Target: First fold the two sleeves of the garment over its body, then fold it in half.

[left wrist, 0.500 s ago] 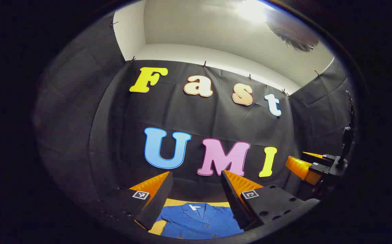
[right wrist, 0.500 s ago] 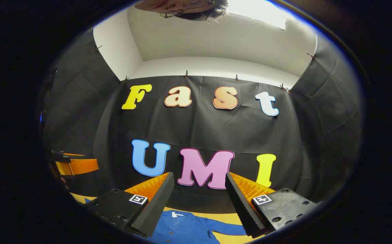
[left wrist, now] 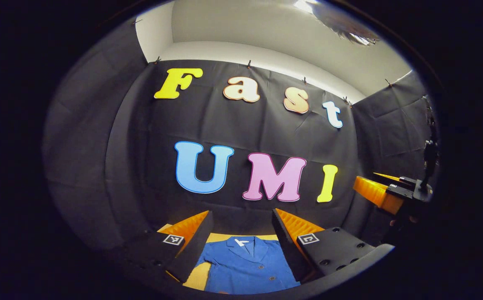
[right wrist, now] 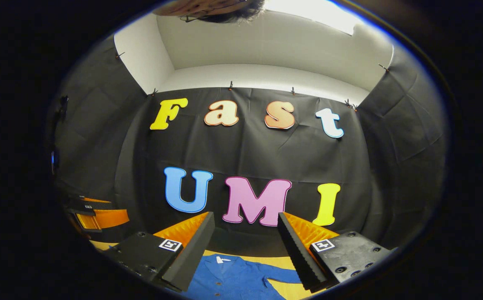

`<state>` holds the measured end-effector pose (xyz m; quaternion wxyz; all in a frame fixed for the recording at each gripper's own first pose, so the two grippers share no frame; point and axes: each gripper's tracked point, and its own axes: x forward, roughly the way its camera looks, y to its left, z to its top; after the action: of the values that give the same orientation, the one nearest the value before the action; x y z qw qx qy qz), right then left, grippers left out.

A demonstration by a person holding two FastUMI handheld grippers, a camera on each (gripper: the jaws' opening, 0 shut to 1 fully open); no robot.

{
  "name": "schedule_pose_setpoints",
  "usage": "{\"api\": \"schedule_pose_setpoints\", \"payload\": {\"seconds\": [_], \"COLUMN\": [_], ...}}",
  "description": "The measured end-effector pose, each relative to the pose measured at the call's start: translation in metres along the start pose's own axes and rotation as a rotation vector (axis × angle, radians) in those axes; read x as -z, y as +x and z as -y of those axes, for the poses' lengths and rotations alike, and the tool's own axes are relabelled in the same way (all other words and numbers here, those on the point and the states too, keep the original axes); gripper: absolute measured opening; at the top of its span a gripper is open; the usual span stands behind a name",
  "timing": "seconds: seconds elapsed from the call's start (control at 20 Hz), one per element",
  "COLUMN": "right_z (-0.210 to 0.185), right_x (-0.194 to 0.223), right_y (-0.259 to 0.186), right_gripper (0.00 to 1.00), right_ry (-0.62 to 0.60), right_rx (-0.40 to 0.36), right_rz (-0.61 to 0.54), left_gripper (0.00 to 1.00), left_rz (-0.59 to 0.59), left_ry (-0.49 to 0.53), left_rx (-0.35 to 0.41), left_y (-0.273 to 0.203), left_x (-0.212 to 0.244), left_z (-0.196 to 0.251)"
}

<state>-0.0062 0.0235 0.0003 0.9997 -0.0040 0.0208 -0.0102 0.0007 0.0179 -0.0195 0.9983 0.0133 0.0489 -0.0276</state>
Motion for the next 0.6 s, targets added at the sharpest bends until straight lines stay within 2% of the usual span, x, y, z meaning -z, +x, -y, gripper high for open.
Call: {"api": "schedule_pose_setpoints", "payload": {"seconds": [0.05, 0.15, 0.2, 0.25, 0.3, 0.6], "right_z": [-0.002, -0.008, -0.01, -0.01, -0.01, -0.009], "right_x": [0.002, 0.007, 0.007, 0.007, 0.008, 0.035], "right_y": [0.001, 0.003, 0.004, 0.005, 0.005, 0.015], "right_gripper": [0.96, 0.96, 0.87, 0.87, 0.96, 0.96], "right_ry": [-0.005, -0.011, -0.013, -0.016, -0.017, -0.027], "right_rx": [-0.002, -0.014, -0.015, -0.011, -0.009, -0.005], "right_rz": [-0.009, -0.029, -0.031, -0.03, -0.029, -0.089], "left_gripper": [0.81, 0.81, 0.81, 0.82, 0.81, 0.81], "left_rz": [0.0, 0.005, 0.011, 0.019, 0.023, 0.014], "left_ry": [0.026, 0.072, 0.088, 0.097, 0.101, 0.086], "left_rx": [-0.001, 0.013, 0.024, 0.033, 0.041, 0.053], "left_y": [0.001, 0.002, 0.003, 0.003, 0.004, 0.012], "left_x": [0.001, -0.001, -0.003, -0.003, -0.004, 0.001], "left_z": [-0.002, 0.0, 0.002, 0.003, 0.004, 0.006]}}
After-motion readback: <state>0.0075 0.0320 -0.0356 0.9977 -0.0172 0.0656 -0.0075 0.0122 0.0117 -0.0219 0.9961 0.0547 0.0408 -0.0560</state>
